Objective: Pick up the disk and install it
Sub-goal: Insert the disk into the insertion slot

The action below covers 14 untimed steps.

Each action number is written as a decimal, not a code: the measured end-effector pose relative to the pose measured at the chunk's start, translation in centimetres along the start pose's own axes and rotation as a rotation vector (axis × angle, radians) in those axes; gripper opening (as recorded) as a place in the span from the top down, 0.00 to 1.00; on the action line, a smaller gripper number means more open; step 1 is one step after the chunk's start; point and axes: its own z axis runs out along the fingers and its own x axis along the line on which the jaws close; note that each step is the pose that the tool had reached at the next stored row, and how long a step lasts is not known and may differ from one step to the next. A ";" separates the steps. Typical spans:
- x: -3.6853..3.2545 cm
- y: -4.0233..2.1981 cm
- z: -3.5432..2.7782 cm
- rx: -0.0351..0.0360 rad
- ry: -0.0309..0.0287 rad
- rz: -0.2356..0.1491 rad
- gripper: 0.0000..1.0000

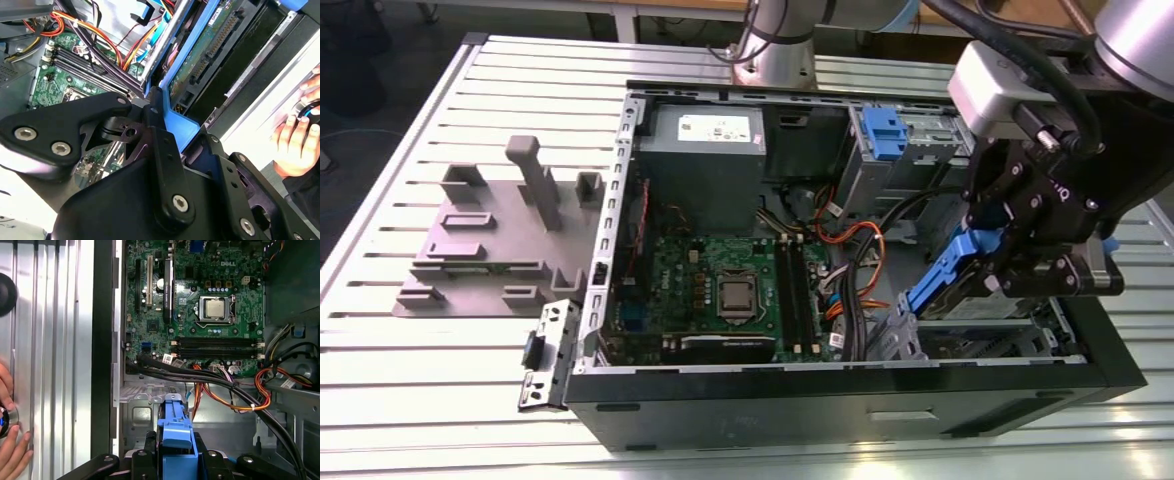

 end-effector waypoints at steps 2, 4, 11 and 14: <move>0.00 0.00 0.10 0.0000 0.0000 0.000 0.63; 0.00 0.00 0.20 0.0000 -0.0001 0.000 0.63; 0.00 -0.01 0.36 0.0000 -0.0001 0.000 0.63; 0.00 -0.01 0.43 0.0000 -0.0001 0.000 0.63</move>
